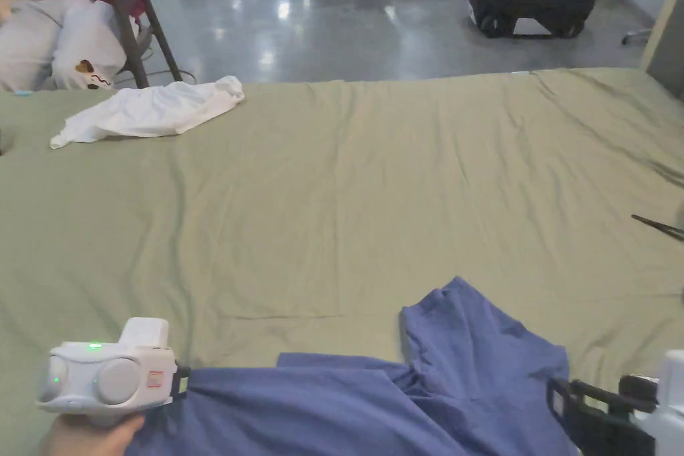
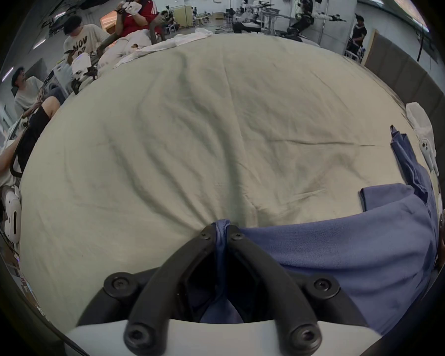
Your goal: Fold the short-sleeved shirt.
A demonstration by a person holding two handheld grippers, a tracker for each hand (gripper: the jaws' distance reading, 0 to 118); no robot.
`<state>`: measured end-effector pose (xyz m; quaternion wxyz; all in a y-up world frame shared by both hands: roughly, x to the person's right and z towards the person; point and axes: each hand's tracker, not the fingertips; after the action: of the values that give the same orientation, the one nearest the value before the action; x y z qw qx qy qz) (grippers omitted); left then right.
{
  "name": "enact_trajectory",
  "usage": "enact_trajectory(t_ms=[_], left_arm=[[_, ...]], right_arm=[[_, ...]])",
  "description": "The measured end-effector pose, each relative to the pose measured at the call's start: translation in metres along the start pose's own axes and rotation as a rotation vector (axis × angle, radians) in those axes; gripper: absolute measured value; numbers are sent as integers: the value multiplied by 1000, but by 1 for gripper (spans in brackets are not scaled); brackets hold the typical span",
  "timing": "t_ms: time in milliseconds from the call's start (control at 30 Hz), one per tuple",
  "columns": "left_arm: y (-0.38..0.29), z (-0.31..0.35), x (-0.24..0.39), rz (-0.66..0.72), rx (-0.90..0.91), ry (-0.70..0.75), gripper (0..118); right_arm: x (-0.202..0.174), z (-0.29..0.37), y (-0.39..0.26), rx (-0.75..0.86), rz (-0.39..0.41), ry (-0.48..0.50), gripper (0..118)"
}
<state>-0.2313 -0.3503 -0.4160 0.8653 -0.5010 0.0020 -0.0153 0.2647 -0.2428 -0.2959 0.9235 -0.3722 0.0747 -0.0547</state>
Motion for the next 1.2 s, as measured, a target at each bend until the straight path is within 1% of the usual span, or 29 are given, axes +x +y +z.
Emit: enact_trajectory(t_ms=[67, 167, 200, 233, 267, 300, 333, 367, 400, 433, 467, 533, 567, 600, 667, 700, 767, 800, 867, 933, 1000, 1067, 1133, 1200], left_arm=[[1, 1, -1, 4, -8, 0, 3], [3, 0, -5, 20, -28, -15, 3], [4, 1, -7, 26, -31, -20, 3], [4, 1, -8, 32, -35, -24, 3], [4, 0, -9, 37, -37, -28, 3], [4, 0, -10, 45, -40, -31, 3], [5, 0, -10, 50, -40, -33, 3], [4, 0, -10, 52, -38, -34, 3], [4, 0, -10, 53, -36, -34, 3], [3, 0, -11, 53, -33, -34, 3], [3, 0, -11, 56, -29, -35, 3], [5, 11, -21, 76, -16, -73, 1], [6, 21, -27, 107, 12, -103, 1], [5, 41, -33, 143, 70, -119, 1], [0, 86, -45, 189, 200, -170, 1], [-2, 106, -49, 193, 240, -183, 1], [-10, 162, -54, 147, 335, -220, 1], [-13, 188, -56, 124, 388, -224, 1], [-18, 240, -61, 117, 493, -241, 1], [-19, 288, -69, 123, 606, -245, 1], [-14, 326, -73, 127, 687, -235, 1], [-4, 358, -78, 119, 733, -215, 1], [10, 376, -80, 88, 772, -163, 1], [26, 391, -83, 102, 795, -162, 1]], right_arm=[[7, -44, 23, -30, -3, -2, 79], [24, -115, 40, -179, 0, -81, 79], [29, -137, 38, -268, -7, -144, 78], [32, -152, 33, -339, -42, -204, 73], [37, -164, 25, -391, -54, -214, 63], [37, -166, 16, -404, -56, -193, 61], [32, -158, 12, -307, -29, -193, 53], [27, -151, 15, -284, -5, -201, 34], [22, -147, 13, -268, 17, -194, 1], [21, -146, 14, -265, 43, -198, 2], [21, -146, 15, -270, 45, -212, 2], [28, -139, 18, -270, -1, -184, 1], [31, -130, 21, -250, -44, -168, 1], [33, -115, 25, -205, -85, -147, 1], [34, -77, 33, -96, -119, -68, 1], [32, -59, 38, -53, -113, -64, 1], [24, -17, 51, 45, -55, -74, 1], [14, 7, 58, 91, -34, -73, 1], [4, 49, 73, 177, -1, -56, 1], [-12, 91, 92, 274, 39, -66, 1], [-23, 127, 112, 367, 55, -61, 1], [-29, 152, 137, 438, 35, -41, 1], [-44, 173, 160, 508, 56, -35, 1], [-56, 181, 186, 549, 92, -49, 1]])
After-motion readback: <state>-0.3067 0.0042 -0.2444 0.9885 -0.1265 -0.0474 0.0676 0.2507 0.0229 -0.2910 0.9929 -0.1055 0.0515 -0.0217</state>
